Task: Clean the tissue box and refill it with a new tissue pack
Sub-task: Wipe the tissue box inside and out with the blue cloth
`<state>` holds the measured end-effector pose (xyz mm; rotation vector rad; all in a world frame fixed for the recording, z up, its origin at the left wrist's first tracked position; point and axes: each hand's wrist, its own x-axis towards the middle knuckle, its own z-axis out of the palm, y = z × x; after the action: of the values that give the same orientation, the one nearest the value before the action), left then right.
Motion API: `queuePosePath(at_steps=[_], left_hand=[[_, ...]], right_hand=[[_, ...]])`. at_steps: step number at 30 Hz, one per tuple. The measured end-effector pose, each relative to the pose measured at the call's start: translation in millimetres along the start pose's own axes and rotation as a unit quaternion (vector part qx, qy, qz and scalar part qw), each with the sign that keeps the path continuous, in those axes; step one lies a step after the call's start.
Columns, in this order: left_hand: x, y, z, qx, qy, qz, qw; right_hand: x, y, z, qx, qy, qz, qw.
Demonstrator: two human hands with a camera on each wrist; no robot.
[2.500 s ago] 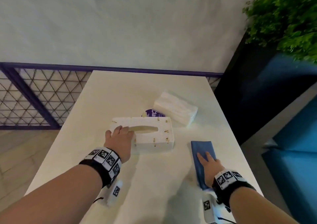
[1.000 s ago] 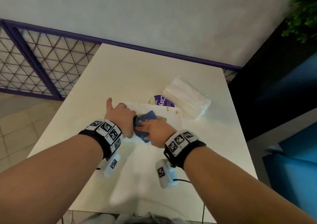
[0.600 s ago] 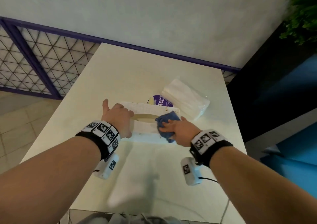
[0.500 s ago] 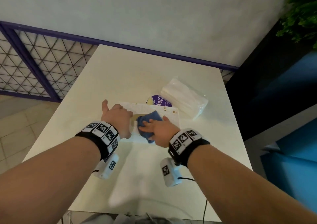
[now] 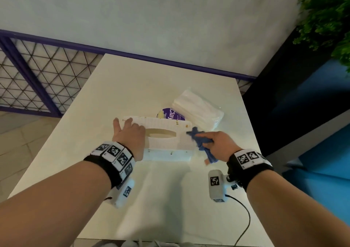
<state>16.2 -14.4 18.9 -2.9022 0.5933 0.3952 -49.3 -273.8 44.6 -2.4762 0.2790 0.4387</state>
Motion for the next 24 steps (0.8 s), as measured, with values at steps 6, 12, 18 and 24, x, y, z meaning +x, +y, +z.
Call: queuePosePath(at_steps=[6, 12, 18, 24], left_hand=[[-3.3, 51.5, 4.9, -0.038, 0.047, 0.084, 0.995], [3.8, 50.3, 1.5, -0.039, 0.033, 0.065, 0.997], [12.0, 44.5, -3.5, -0.054, 0.004, 0.068, 0.996], [21.5, 42.7, -1.3, -0.075, -0.002, 0.069, 0.995]], right_hand=[[-3.0, -18.5, -14.9, 0.113, 0.142, -0.018, 0.983], [34.3, -33.1, 49.6, -0.24, -0.119, -0.006, 0.963], [78.0, -45.9, 44.8, -0.295, -0.083, 0.012, 0.952], [61.6, -38.7, 65.8, -0.315, -0.136, -0.031, 0.939]])
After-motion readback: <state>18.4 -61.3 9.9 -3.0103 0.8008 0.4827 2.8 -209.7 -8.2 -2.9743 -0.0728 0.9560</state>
